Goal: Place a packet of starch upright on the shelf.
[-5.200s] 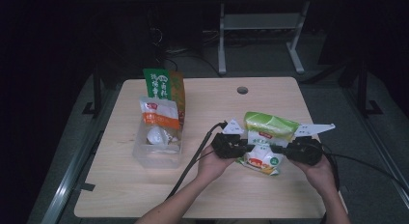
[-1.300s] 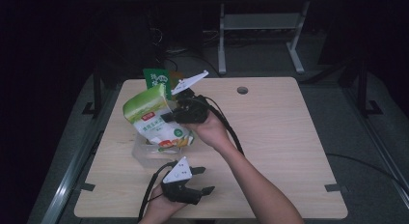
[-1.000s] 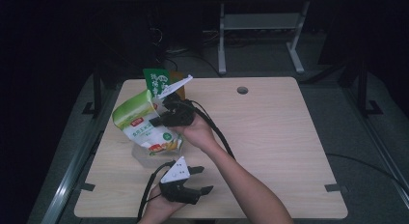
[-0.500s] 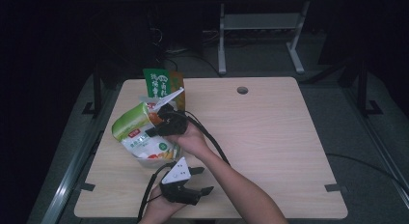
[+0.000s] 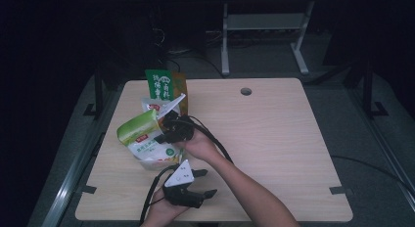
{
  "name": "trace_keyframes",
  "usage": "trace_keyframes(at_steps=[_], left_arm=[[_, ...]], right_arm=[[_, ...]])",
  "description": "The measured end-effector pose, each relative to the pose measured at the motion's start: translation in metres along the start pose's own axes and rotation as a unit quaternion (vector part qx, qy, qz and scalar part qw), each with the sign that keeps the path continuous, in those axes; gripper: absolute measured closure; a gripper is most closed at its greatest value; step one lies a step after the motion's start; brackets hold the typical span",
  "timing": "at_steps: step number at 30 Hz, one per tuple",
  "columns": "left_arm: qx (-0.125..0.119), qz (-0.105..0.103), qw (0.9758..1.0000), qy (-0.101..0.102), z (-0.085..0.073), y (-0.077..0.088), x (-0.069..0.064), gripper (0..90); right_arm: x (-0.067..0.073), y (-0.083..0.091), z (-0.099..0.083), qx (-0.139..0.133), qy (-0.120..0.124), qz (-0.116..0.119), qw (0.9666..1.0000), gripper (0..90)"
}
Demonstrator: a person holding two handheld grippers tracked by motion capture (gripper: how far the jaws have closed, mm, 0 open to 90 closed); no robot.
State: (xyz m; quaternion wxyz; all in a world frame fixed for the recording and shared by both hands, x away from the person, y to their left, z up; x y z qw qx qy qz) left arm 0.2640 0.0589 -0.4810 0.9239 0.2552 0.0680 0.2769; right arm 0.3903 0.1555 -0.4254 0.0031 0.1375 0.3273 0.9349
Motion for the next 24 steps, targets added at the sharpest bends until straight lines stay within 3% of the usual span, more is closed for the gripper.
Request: trace_keyframes(at_steps=[5, 7, 9, 15, 18, 24], left_arm=[[0.000, -0.001, 1.0000, -0.001, 0.000, 0.000, -0.001, 32.0], [0.000, -0.002, 1.0000, -0.003, 0.000, 0.000, -0.001, 32.0], [0.000, -0.003, 1.0000, -0.007, 0.000, 0.000, -0.001, 32.0], [0.005, -0.005, 0.9998, -0.018, -0.001, -0.002, -0.006, 32.1], [0.005, -0.005, 0.9998, -0.019, -0.001, -0.002, -0.006, 32.1], [0.004, -0.004, 0.9997, -0.024, 0.000, -0.002, -0.005, 32.2]], right_arm=[[0.000, 0.001, -0.005, 0.021, -0.002, -0.006, 0.9998, 84.3], [-0.001, 0.002, -0.008, 0.024, 0.002, -0.005, 0.9997, 79.8], [-0.001, 0.002, -0.013, 0.035, -0.011, 0.005, 0.9993, 71.2], [-0.004, 0.008, -0.024, 0.045, -0.015, 0.005, 0.9989, 73.4], [-0.002, 0.006, -0.027, 0.054, -0.009, -0.001, 0.9985, 76.5], [-0.004, 0.000, -0.041, 0.078, -0.018, -0.012, 0.9967, 79.0]])
Point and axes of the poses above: each handheld gripper's, and its own axes: y roughly backward along the jaws, z roughly out of its top, x roughly to its left, the point moved 10 cm from there along -y, roughly forward along the jaws, and after that the axes turned 10 degrees about z, right-handed, at the moved point
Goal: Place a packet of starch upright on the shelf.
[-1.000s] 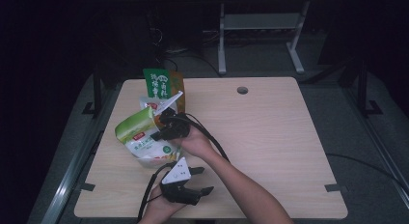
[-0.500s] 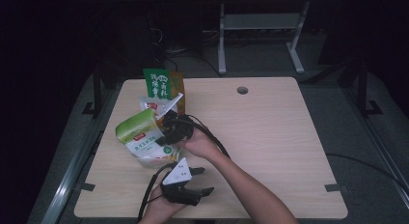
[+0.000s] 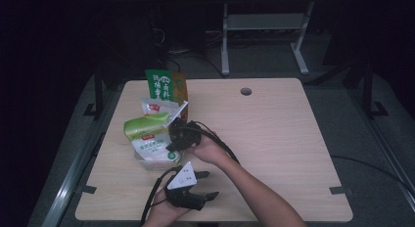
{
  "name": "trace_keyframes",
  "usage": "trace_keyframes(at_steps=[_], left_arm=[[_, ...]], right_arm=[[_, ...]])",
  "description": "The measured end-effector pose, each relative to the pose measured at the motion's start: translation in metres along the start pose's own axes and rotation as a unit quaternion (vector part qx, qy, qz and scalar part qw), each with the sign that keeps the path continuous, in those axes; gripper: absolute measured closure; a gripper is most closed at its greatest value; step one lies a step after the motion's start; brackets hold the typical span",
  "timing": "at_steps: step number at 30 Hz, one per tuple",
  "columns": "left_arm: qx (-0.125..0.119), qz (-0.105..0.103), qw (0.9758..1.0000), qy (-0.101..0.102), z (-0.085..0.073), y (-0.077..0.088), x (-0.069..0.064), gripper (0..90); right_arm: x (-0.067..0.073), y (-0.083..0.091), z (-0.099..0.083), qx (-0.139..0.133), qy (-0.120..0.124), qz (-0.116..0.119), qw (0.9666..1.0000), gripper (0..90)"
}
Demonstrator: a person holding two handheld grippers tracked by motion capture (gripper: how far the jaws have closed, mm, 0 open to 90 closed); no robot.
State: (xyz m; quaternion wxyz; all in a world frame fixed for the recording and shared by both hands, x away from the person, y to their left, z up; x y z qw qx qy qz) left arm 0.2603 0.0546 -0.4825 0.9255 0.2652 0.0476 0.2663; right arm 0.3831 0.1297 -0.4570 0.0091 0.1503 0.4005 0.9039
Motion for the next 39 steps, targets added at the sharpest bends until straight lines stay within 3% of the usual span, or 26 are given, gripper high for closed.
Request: trace_keyframes(at_steps=[8, 12, 16, 20, 24, 25, 28, 33, 39], left_arm=[[0.002, 0.001, 1.0000, 0.002, 0.000, 0.000, 0.001, 32.2], [0.001, 0.002, 1.0000, 0.004, 0.000, 0.000, 0.001, 32.1], [0.002, 0.004, 1.0000, 0.008, 0.000, -0.001, 0.001, 32.1], [0.005, 0.007, 0.9999, 0.008, -0.001, -0.002, 0.003, 32.1], [0.006, 0.009, 0.9999, 0.008, -0.001, -0.003, 0.004, 32.0], [0.006, 0.009, 0.9999, 0.009, -0.001, -0.003, 0.004, 32.0], [0.009, 0.010, 0.9999, 0.008, -0.002, -0.003, 0.005, 31.9], [0.009, 0.016, 0.9998, 0.006, -0.002, -0.003, 0.009, 31.7], [0.007, 0.021, 0.9997, 0.013, -0.001, -0.002, 0.014, 31.0]], right_arm=[[-0.002, -0.001, -0.009, -0.007, -0.006, 0.012, 0.9999, 74.0], [-0.001, 0.007, 0.000, -0.039, -0.011, 0.023, 0.9989, 68.0], [-0.001, 0.017, 0.009, -0.062, -0.008, 0.019, 0.9979, 76.4], [0.001, 0.017, 0.009, -0.060, -0.007, 0.026, 0.9978, 88.5], [0.000, 0.016, 0.009, -0.062, 0.002, 0.022, 0.9979, 88.9], [0.001, 0.017, 0.009, -0.061, -0.007, 0.026, 0.9978, 88.7], [0.000, 0.017, 0.009, -0.064, 0.003, 0.025, 0.9977, 83.8], [0.001, 0.026, 0.010, -0.081, -0.008, 0.039, 0.9959, 73.7], [0.001, 0.037, 0.009, -0.093, -0.014, 0.040, 0.9947, 64.7]])
Point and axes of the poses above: each handheld gripper's, and its own axes: y roughly backward along the jaws, z roughly out of its top, x roughly to its left, the point moved 10 cm from there along -y, roughly forward along the jaws, and after that the axes turned 10 degrees about z, right-handed, at the moved point
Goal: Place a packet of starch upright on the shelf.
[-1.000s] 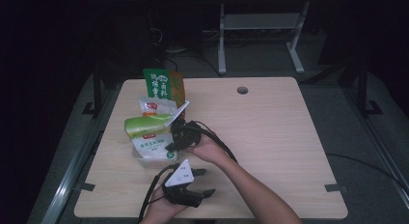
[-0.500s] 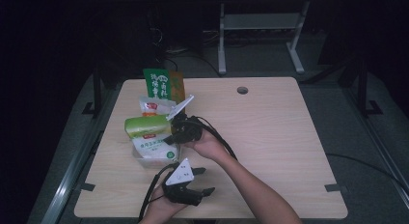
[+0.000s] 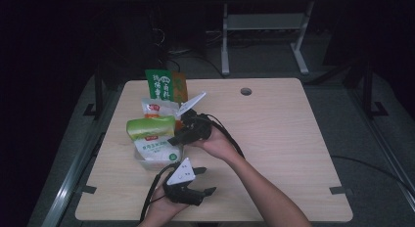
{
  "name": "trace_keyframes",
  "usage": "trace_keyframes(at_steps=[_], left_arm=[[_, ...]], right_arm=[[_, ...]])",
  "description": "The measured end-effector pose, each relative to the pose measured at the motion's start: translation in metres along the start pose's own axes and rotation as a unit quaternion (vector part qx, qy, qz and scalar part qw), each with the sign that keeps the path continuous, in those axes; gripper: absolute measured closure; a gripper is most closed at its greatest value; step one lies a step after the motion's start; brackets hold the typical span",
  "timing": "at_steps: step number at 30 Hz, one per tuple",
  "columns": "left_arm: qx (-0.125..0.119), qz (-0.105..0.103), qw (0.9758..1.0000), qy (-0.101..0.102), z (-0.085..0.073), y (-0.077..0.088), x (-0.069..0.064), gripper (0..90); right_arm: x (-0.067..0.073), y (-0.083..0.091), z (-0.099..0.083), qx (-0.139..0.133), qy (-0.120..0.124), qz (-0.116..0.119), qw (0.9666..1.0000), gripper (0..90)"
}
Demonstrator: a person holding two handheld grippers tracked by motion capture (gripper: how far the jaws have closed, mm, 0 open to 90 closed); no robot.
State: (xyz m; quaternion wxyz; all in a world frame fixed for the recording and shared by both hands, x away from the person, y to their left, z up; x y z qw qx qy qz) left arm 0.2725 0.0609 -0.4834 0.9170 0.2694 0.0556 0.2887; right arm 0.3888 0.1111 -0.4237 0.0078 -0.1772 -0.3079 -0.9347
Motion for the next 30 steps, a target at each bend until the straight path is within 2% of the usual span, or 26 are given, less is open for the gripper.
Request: trace_keyframes(at_steps=[2, 9, 14, 20, 24, 26, 30], left_arm=[[0.001, 0.001, 1.0000, -0.002, 0.000, 0.001, 0.002, 30.9], [0.004, 0.004, 1.0000, -0.003, -0.001, 0.000, 0.004, 30.4], [0.005, 0.003, 1.0000, 0.002, -0.001, 0.000, 0.005, 30.0], [0.008, 0.004, 1.0000, -0.002, -0.001, 0.001, 0.008, 29.4], [0.004, 0.006, 1.0000, 0.003, 0.000, 0.001, 0.010, 29.0], [0.007, 0.006, 1.0000, 0.004, -0.001, 0.002, 0.011, 29.0], [0.004, 0.008, 0.9999, 0.006, -0.001, 0.002, 0.012, 28.6]], right_arm=[[-0.002, 0.004, -0.002, 0.004, 0.010, -0.001, 0.9999, 61.7], [-0.005, 0.022, -0.009, -0.002, -0.008, -0.007, 0.9999, 53.9], [-0.010, 0.034, -0.013, -0.005, -0.008, -0.019, 0.9998, 48.8], [-0.016, 0.047, -0.021, -0.008, -0.028, -0.025, 0.9993, 43.4], [-0.018, 0.055, -0.024, -0.010, -0.036, -0.034, 0.9987, 38.8], [-0.023, 0.058, -0.027, -0.003, -0.023, -0.045, 0.9987, 38.0], [-0.026, 0.065, -0.034, 0.000, -0.031, -0.051, 0.9982, 35.1]])
Point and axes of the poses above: each handheld gripper's, and its own axes: y roughly backward along the jaws, z roughly out of its top, x roughly to its left, the point moved 10 cm from there along -y, roughly forward along the jaws, and after that the axes turned 10 degrees about z, right-handed, at the moved point
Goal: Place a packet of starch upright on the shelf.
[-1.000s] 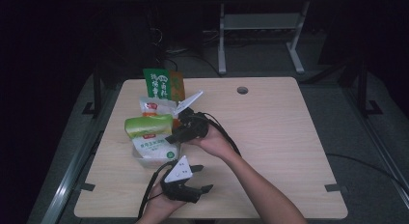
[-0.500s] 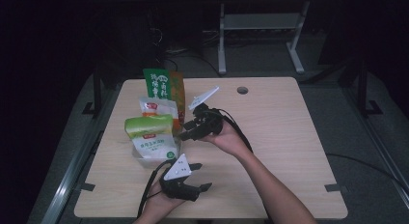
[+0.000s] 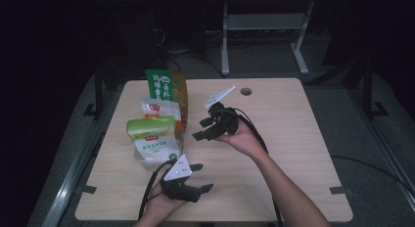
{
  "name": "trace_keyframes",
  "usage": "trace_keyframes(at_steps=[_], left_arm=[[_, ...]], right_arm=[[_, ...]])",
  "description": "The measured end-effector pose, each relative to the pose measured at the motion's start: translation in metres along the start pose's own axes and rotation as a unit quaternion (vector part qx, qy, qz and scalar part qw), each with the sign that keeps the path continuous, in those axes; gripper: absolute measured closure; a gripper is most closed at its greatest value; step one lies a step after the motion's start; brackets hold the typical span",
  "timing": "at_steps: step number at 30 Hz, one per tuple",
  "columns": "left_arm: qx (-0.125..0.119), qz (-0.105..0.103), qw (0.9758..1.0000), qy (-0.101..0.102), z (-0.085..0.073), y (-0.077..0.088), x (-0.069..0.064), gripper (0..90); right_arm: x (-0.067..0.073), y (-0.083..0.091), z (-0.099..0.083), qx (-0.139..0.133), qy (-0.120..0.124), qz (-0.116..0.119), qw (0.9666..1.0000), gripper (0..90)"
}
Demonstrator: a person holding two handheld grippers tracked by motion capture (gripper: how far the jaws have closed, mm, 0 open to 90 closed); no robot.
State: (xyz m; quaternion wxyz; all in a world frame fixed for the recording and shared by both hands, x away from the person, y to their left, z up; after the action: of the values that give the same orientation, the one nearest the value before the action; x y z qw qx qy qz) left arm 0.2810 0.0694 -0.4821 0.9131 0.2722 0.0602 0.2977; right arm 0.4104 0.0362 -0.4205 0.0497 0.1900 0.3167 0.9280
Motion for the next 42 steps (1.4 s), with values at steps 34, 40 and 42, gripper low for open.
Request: trace_keyframes(at_steps=[34, 40, 42], left_arm=[[0.000, 0.006, 1.0000, 0.007, 0.001, 0.002, 0.005, 28.2], [-0.001, 0.008, 1.0000, 0.002, 0.001, 0.003, 0.007, 28.3], [-0.001, 0.009, 0.9999, 0.005, 0.001, 0.003, 0.007, 28.3]], right_arm=[[-0.025, 0.055, -0.042, -0.019, -0.058, -0.047, 0.9971, 29.3], [-0.027, 0.064, -0.050, -0.022, -0.064, -0.055, 0.9962, 29.0], [-0.028, 0.067, -0.055, -0.022, -0.069, -0.059, 0.9956, 28.7]])
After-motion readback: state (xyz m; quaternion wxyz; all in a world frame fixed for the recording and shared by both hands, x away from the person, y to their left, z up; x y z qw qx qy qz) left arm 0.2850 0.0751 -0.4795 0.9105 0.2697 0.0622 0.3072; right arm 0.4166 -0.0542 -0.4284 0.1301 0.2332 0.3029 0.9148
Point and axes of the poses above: each handheld gripper's, and its own axes: y roughly backward along the jaws, z roughly out of its top, x roughly to its left, the point moved 10 cm from there along -y, roughly forward along the jaws, and after that the axes turned 10 degrees about z, right-handed, at the moved point
